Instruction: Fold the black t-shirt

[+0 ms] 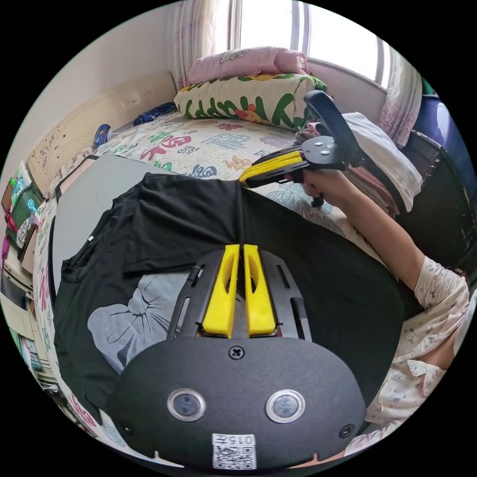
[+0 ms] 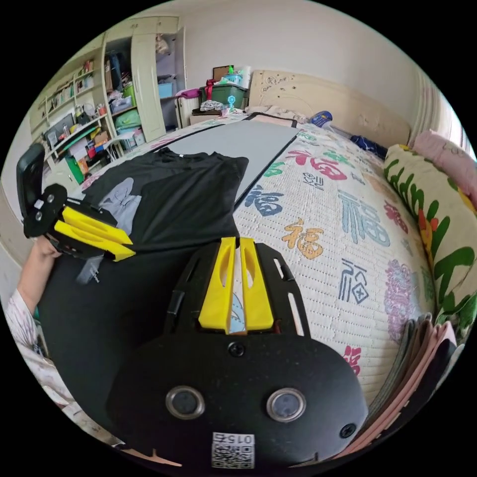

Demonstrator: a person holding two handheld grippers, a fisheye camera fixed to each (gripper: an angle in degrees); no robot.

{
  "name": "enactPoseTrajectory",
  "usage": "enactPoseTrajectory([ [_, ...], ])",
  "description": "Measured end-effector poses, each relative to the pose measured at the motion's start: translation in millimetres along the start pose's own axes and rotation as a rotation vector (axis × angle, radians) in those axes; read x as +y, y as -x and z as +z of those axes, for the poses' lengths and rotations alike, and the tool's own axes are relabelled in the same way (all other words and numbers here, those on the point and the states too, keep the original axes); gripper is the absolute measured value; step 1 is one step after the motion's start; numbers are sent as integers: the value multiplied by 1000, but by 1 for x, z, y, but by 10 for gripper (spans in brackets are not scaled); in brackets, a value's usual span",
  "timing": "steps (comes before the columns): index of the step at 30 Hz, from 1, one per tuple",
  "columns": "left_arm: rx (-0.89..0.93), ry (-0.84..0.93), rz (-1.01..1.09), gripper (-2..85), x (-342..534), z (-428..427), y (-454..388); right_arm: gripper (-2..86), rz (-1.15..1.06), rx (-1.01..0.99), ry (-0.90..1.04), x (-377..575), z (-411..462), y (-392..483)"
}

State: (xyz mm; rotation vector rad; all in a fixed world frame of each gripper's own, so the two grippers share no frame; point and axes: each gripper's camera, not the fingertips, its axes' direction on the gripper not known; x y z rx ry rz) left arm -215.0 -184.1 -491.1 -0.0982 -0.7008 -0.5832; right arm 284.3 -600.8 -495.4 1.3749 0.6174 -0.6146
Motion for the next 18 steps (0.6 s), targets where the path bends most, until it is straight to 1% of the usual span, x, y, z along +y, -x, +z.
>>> enactPoseTrajectory([
  [4, -21, 16, 49, 22, -11, 3, -23, 23, 18, -51, 34, 8, 2, -18],
  [8, 1, -83, 47, 39, -16, -30, -23, 49, 22, -75, 7, 28, -18, -40],
  [10, -26, -170, -39, 49, -15, -60, -4, 51, 43, -73, -56, 44, -39, -53],
  [12, -149, -263, -254, 56, -1, -81, 32, 61, 28, -181, -218, 66, -72, -54],
  [13, -196, -255, -321, 58, 2, -81, 41, 66, 16, -226, -258, 70, -79, -52],
  [14, -266, -212, -406, 63, 7, -72, 56, 76, -27, -312, -312, 75, -88, -43],
  [15, -276, -166, -439, 73, 9, -60, 67, 81, -78, -382, -325, 77, -92, -32],
  [16, -265, -140, -453, 80, 9, -53, 72, 84, -101, -404, -318, 77, -93, -25],
  [17, -217, -97, -482, 92, 3, -47, 81, 86, -144, -415, -295, 76, -93, -11],
  [18, -163, -91, -488, 101, -3, -45, 85, 88, -192, -400, -272, 77, -90, 5],
])
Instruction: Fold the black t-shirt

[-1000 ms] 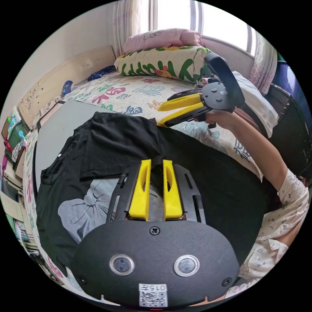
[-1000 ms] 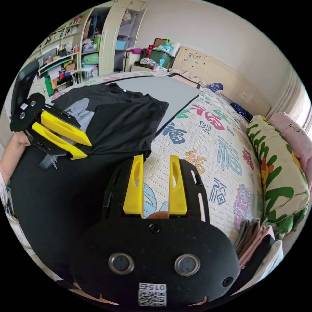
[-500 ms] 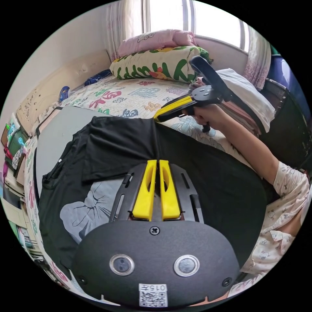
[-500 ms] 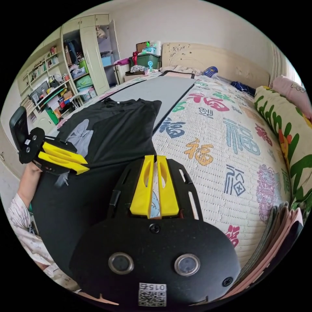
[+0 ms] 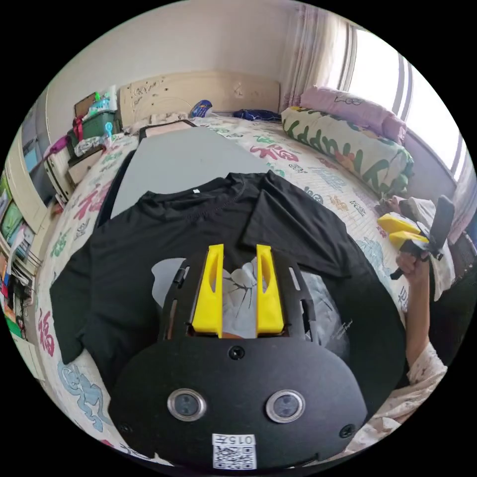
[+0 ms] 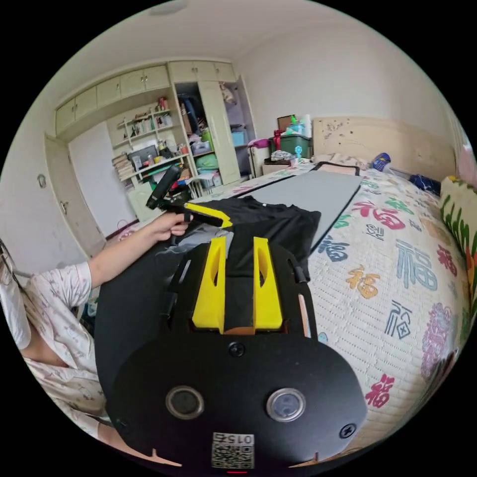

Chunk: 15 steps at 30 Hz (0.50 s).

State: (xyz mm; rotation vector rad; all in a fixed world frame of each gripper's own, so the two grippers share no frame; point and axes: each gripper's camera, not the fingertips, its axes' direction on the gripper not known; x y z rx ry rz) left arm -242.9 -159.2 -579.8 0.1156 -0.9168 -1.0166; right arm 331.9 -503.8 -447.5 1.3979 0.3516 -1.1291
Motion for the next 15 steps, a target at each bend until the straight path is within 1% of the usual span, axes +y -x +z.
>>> enactPoseTrajectory([
  [5, 51, 99, -12, 108, -23, 16, -16, 91, -118, 75, 164, 6, 45, 37],
  [9, 85, 87, -9, 111, -30, 9, -32, 95, -184, 154, 303, 19, 75, 44],
  [13, 107, 52, -43, 105, -40, 3, -42, 91, -189, 176, 365, 29, 89, 37],
  [15, 127, 94, -41, 81, -47, 10, -54, 85, -188, 180, 367, 34, 90, 34],
])
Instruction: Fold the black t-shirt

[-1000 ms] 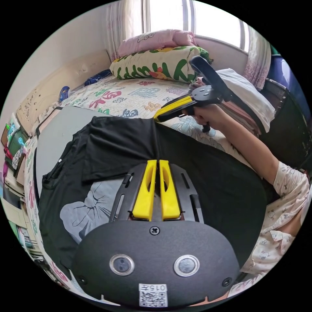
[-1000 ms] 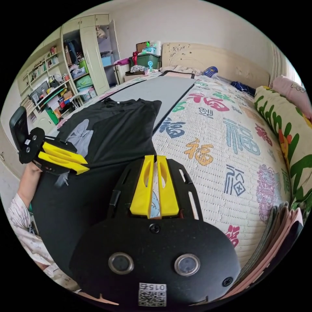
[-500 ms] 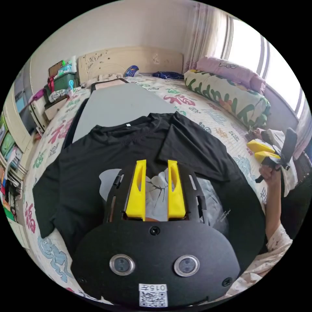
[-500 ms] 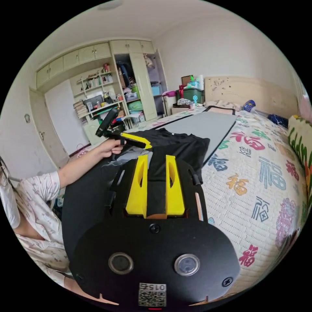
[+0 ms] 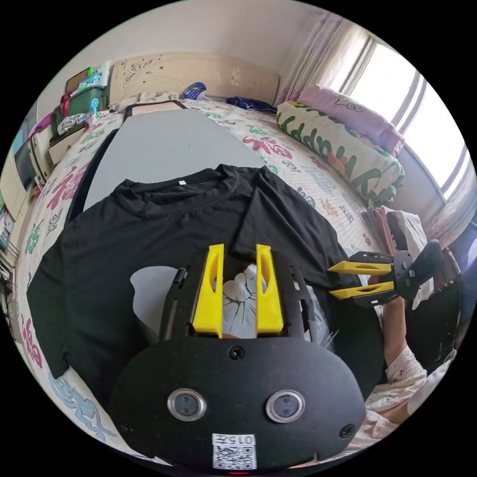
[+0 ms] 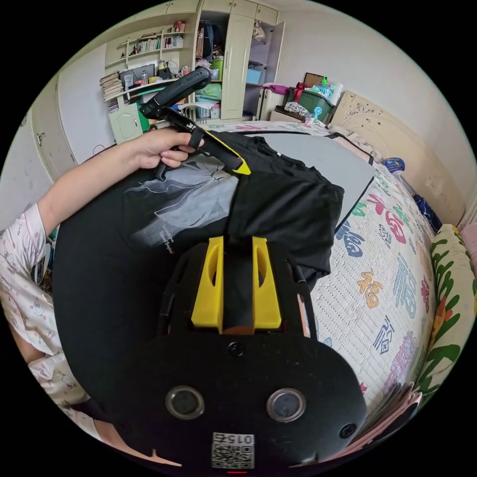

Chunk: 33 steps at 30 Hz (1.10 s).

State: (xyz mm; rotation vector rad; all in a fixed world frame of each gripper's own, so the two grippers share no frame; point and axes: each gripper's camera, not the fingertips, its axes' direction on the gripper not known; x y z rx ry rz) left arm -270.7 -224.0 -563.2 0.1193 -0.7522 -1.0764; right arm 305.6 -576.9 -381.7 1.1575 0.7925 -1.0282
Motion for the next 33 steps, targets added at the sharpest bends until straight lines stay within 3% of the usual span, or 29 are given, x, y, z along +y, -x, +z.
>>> enactPoseTrajectory([
  [6, 13, 9, 65, 3, 4, -7, -40, 59, -36, 36, -4, 12, 5, 2],
  [14, -4, -63, 107, -3, 33, -61, -82, 16, -80, -7, -48, 27, -2, -12],
  [23, -5, 5, 58, 29, 41, -88, -113, 52, -152, -98, -7, 43, -6, -48],
  [26, -46, -70, 102, 69, 45, -122, -146, 50, -8, -78, -133, 57, -31, -91],
  [29, 107, -140, 311, 69, 53, -139, -208, 38, 220, -11, -230, 79, -41, -141],
  [31, 161, -46, 432, 78, 51, -128, -249, 36, 284, 7, -212, 90, -34, -163],
  [33, 93, 47, 481, 91, 50, -110, -289, 42, 332, -7, -161, 97, -20, -185],
])
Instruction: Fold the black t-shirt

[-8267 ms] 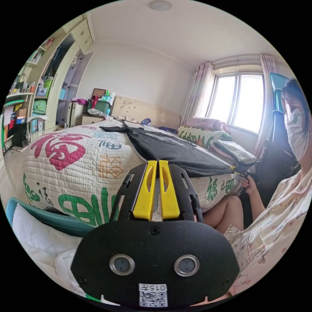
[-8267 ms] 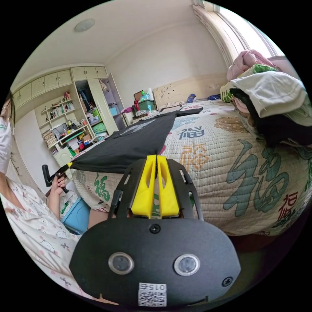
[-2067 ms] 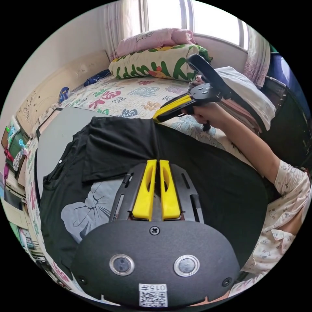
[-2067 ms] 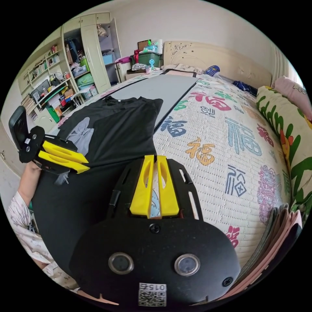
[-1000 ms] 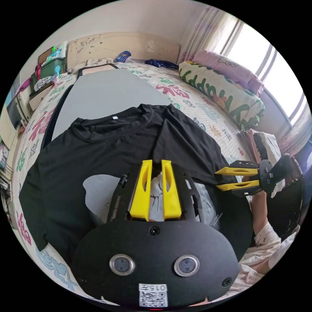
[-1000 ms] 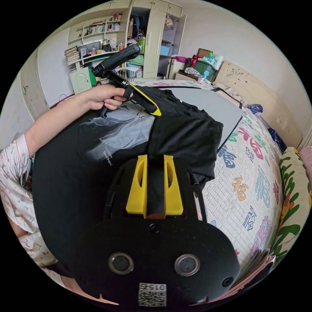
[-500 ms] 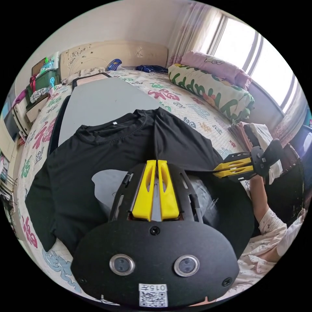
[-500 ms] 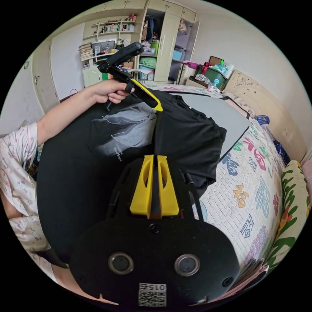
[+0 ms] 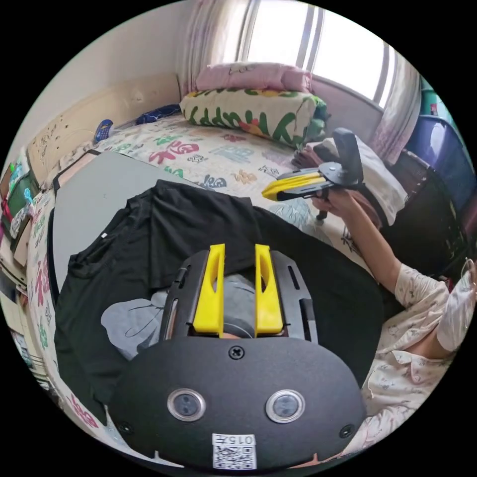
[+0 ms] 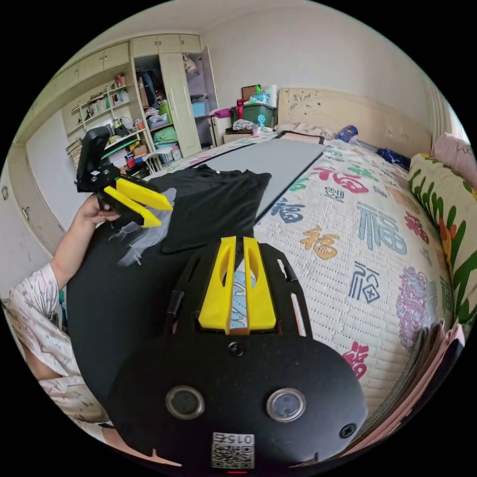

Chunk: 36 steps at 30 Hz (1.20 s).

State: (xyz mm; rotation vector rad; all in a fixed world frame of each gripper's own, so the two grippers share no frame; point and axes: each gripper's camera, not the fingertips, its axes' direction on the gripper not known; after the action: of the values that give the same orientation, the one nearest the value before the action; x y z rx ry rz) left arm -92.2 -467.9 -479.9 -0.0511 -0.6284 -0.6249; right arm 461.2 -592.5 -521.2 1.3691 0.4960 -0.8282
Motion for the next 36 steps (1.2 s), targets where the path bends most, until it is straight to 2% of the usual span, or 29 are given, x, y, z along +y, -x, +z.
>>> enactPoseTrajectory([
  [5, -4, 92, 68, 90, -17, 17, -37, 56, -39, 13, 46, -10, 29, -6],
  [7, 20, 73, 59, 85, -20, 7, -38, 48, -61, 59, 73, -13, 42, -4],
  [9, 44, 54, 47, 83, -23, -6, -37, 4, -63, 109, 117, -15, 58, -8],
  [16, 94, 64, 66, 83, -49, -54, -35, -9, -55, 154, 168, -4, 80, -28],
  [19, 163, -14, 71, 86, -64, -109, -23, -9, -35, 126, 152, 8, 76, -46],
  [23, 184, -196, -22, 115, -71, -233, 26, -7, 100, 11, 36, 38, 51, -93],
  [25, 136, -232, -86, 128, -55, -297, 54, -6, 116, -28, -30, 53, 38, -102],
  [28, -18, -388, -290, 128, 24, -397, 105, -4, 90, -27, -118, 68, 20, -95],
  [30, 6, -622, -479, 121, 119, -452, 148, -2, 46, 9, -143, 70, 11, -70],
  [32, 30, -701, -619, 125, 179, -470, 183, 1, -12, -28, -160, 65, 4, -41],
  [36, -11, -574, -915, 150, 257, -470, 254, 21, -219, -229, -352, 55, -1, 46],
])
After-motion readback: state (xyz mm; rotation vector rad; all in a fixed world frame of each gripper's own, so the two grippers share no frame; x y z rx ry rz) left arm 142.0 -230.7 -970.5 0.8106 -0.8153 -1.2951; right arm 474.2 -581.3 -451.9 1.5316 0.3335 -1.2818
